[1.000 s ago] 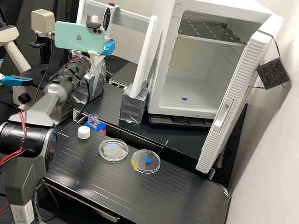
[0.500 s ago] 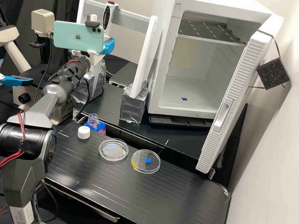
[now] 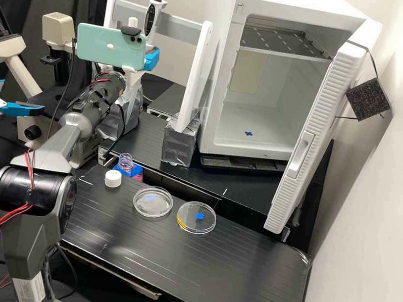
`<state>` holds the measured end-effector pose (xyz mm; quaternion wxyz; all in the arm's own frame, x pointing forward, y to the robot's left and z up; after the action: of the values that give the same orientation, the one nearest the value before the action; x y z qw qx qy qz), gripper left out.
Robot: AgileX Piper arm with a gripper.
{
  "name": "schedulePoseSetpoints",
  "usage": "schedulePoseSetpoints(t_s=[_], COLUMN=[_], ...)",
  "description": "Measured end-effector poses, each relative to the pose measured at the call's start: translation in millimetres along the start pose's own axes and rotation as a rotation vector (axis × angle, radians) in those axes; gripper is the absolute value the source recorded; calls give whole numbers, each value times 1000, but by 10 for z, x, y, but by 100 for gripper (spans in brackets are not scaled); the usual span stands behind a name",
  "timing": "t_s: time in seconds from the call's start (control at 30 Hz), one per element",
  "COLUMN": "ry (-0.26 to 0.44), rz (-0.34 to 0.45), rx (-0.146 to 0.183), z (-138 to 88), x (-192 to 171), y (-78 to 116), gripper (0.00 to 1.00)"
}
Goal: Use the pipette
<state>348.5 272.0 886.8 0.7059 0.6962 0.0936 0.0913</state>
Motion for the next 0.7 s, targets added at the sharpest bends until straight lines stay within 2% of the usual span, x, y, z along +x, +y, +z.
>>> schedulePoseSetpoints(t_s=[0.17, 0.43, 0.57, 0.7], ry=[0, 1, 9, 4], rz=[13, 106, 156, 185], rx=[-5, -17, -45, -55], z=[35, 97, 95, 142], x=[-88, -276, -378, -482], y=[0, -26, -61, -92], gripper=[0, 0, 0, 0])
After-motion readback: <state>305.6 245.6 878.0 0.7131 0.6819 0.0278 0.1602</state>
